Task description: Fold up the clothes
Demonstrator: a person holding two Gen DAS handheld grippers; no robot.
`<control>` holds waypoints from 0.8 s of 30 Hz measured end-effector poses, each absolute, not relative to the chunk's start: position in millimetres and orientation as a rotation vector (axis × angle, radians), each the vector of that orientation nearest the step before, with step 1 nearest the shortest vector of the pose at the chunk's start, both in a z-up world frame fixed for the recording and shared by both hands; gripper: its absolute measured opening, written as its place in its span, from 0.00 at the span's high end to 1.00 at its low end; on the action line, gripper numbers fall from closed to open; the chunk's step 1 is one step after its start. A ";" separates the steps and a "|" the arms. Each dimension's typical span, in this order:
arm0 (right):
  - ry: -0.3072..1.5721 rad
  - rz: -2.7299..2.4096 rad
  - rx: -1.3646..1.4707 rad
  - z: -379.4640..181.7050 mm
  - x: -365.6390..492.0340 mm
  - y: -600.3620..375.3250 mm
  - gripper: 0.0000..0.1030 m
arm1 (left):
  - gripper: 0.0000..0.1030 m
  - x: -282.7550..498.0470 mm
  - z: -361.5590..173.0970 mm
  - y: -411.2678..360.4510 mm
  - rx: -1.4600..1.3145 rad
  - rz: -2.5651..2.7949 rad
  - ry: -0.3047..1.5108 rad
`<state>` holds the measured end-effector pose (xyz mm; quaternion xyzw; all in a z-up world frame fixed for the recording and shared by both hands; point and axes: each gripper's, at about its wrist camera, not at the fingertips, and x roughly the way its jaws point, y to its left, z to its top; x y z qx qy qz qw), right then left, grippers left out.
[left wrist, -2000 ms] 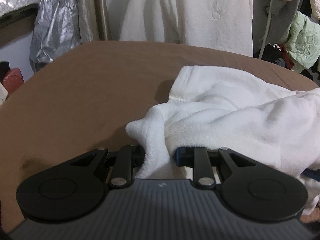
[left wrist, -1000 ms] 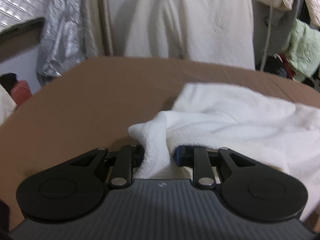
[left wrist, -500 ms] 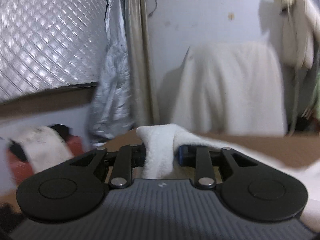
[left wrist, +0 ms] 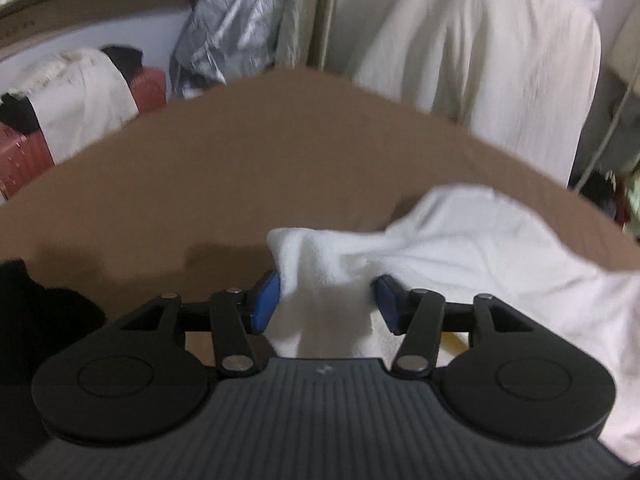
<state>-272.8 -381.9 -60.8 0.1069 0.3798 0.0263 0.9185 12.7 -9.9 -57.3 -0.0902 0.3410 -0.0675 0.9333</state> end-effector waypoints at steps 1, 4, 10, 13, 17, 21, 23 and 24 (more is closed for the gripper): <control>0.766 0.063 0.225 -57.2 -274.2 -384.4 0.54 | 0.48 9.8 -54.7 -9.7 -0.186 -0.134 0.689; 0.722 0.088 0.239 -46.3 -278.2 -392.0 0.37 | 0.40 5.5 -48.4 -6.2 -0.182 -0.127 0.679; 0.694 0.016 0.219 -53.2 -243.7 -422.1 0.32 | 0.37 -6.6 -27.0 4.3 -0.064 -0.048 0.646; 0.711 -0.038 0.200 -59.3 -212.0 -443.1 0.32 | 0.28 -10.1 0.8 18.0 -0.059 0.010 0.546; 0.723 -0.074 0.199 -54.2 -170.2 -470.9 0.32 | 0.21 45.2 8.4 -5.1 -0.093 -0.145 0.690; 0.738 -0.095 0.264 -53.5 -134.5 -500.9 0.32 | 0.20 112.9 -14.2 -67.1 -0.004 -0.262 0.762; 0.756 -0.097 0.306 -57.7 -120.3 -514.8 0.32 | 0.20 150.4 -32.8 -99.5 0.031 -0.328 0.810; 0.766 -0.097 0.325 -60.9 -113.5 -521.3 0.32 | 0.20 168.8 -45.3 -115.8 0.044 -0.359 0.840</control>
